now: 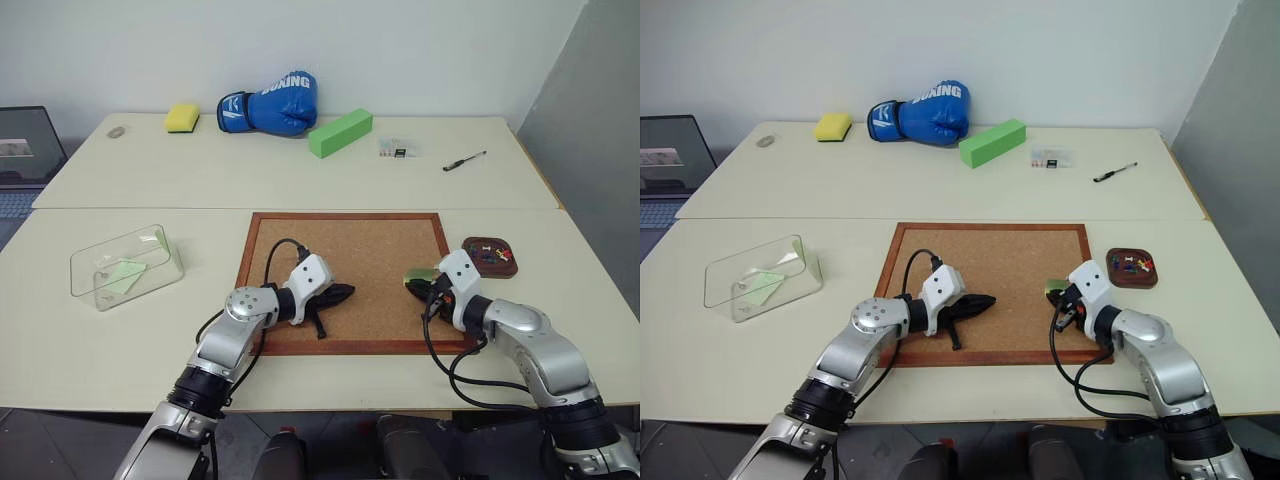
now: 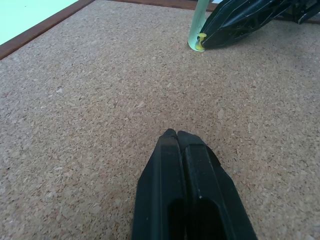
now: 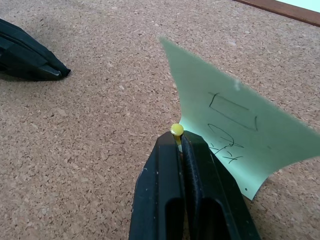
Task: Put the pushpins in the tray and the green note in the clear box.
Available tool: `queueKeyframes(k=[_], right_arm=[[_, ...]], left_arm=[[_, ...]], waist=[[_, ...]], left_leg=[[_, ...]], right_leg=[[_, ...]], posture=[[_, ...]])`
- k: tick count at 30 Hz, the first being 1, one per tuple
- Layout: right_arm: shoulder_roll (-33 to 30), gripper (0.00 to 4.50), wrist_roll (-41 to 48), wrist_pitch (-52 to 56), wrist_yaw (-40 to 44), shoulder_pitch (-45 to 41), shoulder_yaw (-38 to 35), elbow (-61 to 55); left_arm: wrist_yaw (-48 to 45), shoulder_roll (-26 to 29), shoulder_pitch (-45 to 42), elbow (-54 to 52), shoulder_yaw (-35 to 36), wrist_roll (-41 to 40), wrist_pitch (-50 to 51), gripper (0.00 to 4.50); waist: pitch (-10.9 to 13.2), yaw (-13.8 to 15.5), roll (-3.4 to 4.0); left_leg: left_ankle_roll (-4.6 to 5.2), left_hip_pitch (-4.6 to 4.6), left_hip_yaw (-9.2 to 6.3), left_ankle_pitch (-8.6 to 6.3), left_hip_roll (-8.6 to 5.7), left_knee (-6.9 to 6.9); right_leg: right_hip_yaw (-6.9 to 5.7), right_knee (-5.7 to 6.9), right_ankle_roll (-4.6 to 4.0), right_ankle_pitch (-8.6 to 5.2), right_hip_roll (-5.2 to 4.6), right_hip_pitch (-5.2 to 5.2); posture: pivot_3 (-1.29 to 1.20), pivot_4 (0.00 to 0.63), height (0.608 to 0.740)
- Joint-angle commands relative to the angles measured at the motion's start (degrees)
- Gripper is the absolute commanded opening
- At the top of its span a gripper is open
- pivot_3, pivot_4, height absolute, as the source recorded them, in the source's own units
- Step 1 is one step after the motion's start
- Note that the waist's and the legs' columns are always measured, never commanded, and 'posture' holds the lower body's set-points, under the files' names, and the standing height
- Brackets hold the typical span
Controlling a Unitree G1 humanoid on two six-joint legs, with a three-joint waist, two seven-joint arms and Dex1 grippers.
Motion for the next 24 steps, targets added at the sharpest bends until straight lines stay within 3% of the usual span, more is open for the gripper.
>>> queueKeyframes(k=[1,7,15,20,24], right_arm=[[0.89,0.01,2.13,-0.62,0.23,-1.43,-1.61,-6.55],[0.40,0.01,1.67,-0.26,0.41,-1.98,-1.52,-9.74],[-1.77,0.01,0.56,-0.55,1.78,-3.53,0.05,-11.47],[-1.79,0.00,0.25,-0.52,2.19,-6.04,0.93,-11.25],[-2.43,0.00,-0.53,-1.08,2.91,-7.53,1.97,-10.87]], left_arm=[[0.09,2.27,2.49,3.06,-0.16,1.49,3.85,0.00],[-0.51,4.33,1.61,2.57,2.22,0.06,5.23,0.00],[-0.74,6.86,-6.12,3.41,5.43,-2.08,5.85,0.00],[-1.18,4.35,-13.24,3.30,6.77,-4.78,7.59,0.94],[-1.89,2.41,-15.96,2.24,6.97,-6.36,10.01,1.66]], waist=[[0.00,-0.21,0.00],[0.00,-1.09,0.01],[0.13,-1.33,-0.14],[0.23,-0.83,-0.17],[0.23,-0.17,-0.17]], left_leg=[[0.00,0.00,0.00,0.00,0.00,-0.01],[0.00,0.02,-0.02,0.00,0.03,-0.11],[0.01,0.04,-0.01,0.01,0.08,-0.10],[0.01,-0.23,-0.02,0.01,0.05,-0.09],[-0.01,-1.06,-0.08,0.02,-0.01,0.01]], right_leg=[[0.00,0.00,0.00,0.00,0.00,-0.01],[-0.03,0.03,0.03,0.02,0.02,-0.04],[-0.02,0.08,-0.02,-0.01,0.08,-0.10],[-0.02,0.06,0.07,0.05,0.07,-0.27],[-0.09,0.01,0.05,0.07,0.00,-0.89]], posture=[[0.00,0.150,0.740],[0.00,0.150,0.740],[0.00,0.150,0.740],[0.00,0.150,0.740],[0.00,0.150,0.740]])
